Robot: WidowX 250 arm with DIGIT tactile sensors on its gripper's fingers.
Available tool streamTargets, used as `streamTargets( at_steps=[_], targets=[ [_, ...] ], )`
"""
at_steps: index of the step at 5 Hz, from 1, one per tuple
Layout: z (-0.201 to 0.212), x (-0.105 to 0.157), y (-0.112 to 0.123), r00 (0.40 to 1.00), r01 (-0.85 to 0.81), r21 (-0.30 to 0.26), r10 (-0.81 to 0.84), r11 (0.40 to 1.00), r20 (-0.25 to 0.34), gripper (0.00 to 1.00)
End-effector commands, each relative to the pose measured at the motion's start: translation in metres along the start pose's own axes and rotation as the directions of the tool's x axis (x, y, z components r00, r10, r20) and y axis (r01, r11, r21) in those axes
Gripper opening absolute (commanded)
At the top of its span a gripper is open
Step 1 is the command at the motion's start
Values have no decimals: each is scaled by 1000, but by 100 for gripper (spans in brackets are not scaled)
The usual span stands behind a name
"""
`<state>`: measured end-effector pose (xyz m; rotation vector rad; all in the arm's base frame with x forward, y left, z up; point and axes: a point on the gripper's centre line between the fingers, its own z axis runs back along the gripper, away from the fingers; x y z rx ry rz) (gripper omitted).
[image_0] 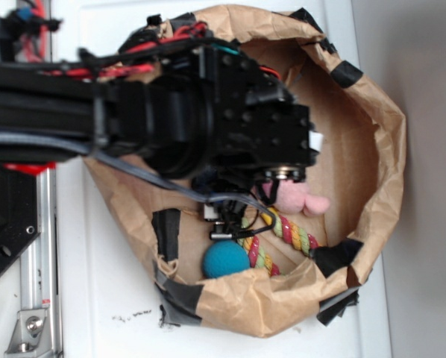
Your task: Grab the black box.
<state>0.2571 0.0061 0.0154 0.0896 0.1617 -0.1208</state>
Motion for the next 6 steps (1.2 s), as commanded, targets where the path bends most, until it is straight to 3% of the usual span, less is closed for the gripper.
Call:
streamTargets(
  at_steps=[1,3,4,6],
  targets=[
    [16,-21,-1,999,5,6,-5,1000,32,0],
    [102,-22,12,989,4,107,-20,994,146,0],
    [126,-20,16,984,3,96,-20,995,175,0],
    [125,-17,13,988,35,65,-44,997,146,0]
  ],
)
